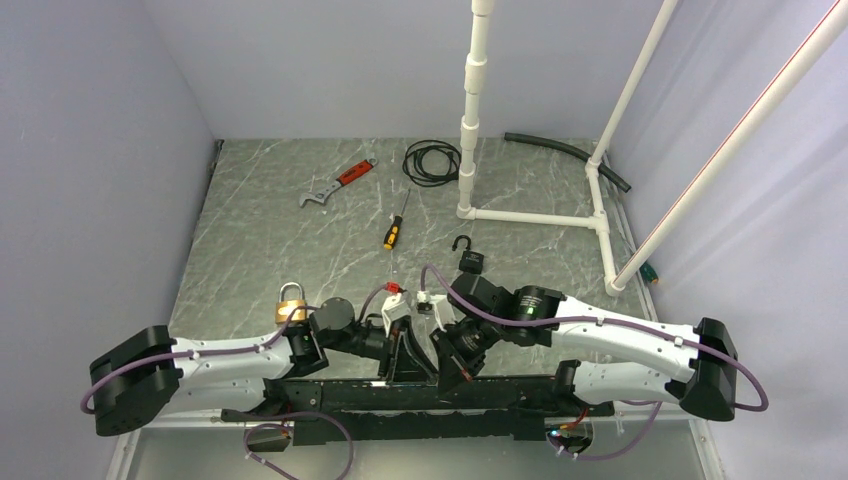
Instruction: Unlock with the key
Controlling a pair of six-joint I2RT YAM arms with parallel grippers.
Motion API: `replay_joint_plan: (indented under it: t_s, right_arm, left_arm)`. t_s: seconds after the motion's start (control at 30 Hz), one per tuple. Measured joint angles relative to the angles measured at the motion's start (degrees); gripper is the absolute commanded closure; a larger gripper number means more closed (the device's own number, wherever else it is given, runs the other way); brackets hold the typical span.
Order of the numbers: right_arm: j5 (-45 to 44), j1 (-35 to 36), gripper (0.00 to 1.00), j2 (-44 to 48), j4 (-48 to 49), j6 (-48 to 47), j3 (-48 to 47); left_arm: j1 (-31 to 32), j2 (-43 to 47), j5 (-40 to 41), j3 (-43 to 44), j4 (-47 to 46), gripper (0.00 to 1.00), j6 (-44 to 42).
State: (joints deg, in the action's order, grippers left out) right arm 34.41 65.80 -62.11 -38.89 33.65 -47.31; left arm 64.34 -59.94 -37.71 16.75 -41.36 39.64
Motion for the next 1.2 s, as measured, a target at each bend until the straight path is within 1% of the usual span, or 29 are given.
replay_joint_plan:
  t_s: [0.13, 0.27, 0.33, 0.4, 0.43, 0.63, 0.7, 0.77, 0.8, 0.87, 0.93, 1.0, 1.2]
  right_arm:
    - [-0.07, -0.02, 1.00, 0.42, 0.11, 0.00, 0.00]
    - [-0.02, -0.02, 1.00, 0.46, 0.42, 0.00, 0.00]
    - [-0.07, -0.02, 1.00, 0.46, 0.48, 0.00, 0.00]
    - [-0.07, -0.02, 1.00, 0.44, 0.55, -0.02, 0.00]
    - [-0.15, -0.02, 1.00, 0.42, 0.44, -0.15, 0.02]
    - [-0.26, 0.15, 1.00, 0.31, 0.42, -0.72, 0.02]
    - [-0.26, 0.15, 0.90, 0.31, 0.57, -0.81, 0.02]
    - [-0.33, 0.13, 0.66, 0.28, 1.01, -0.90, 0.02]
    - [-0.35, 0.13, 0.55, 0.28, 1.16, -0.63, 0.02]
    - [-0.66, 0.11, 0.44, 0.31, 1.40, -0.44, 0.02]
    - [-1.46, 0.09, 0.38, 0.33, 1.33, -0.55, 0.00]
    - [-2.86, 0.09, 0.36, 0.55, 0.98, -0.70, -0.09]
    - [-8.02, 0.02, 0.33, 3.91, -0.55, -0.66, -2.05]
  left_arm:
    - [0.11, -0.98, -0.31, 0.00, 0.00, 0.74, 0.09]
    - [0.22, -1.18, -0.48, 0.00, 0.04, 0.80, 0.17]
    - [0.22, -1.62, -0.52, 0.00, -0.02, 0.86, 0.28]
    - [0.24, -2.03, -0.63, 0.00, -0.02, 0.98, 0.50]
    - [0.24, -2.12, -0.72, 0.00, -0.04, 1.00, 0.46]
    - [0.26, -2.01, -0.85, 0.02, 0.17, 1.00, 0.68]
    - [0.26, -1.36, -0.44, 0.02, 0.96, 1.00, 0.68]
    - [0.26, 0.09, 0.50, 0.02, 2.62, 1.00, 0.68]
    - [0.28, 0.98, 1.22, 0.02, 3.39, 1.00, 0.57]
    - [0.37, 3.15, 3.26, -0.04, 4.90, 1.00, 0.50]
    - [0.37, 5.75, 5.53, -0.13, 6.73, 1.00, 0.48]
    - [0.37, 8.92, 8.00, -0.42, 8.76, 1.00, 0.48]
    - [0.37, 18.43, 14.12, -1.57, 15.91, 1.00, 0.70]
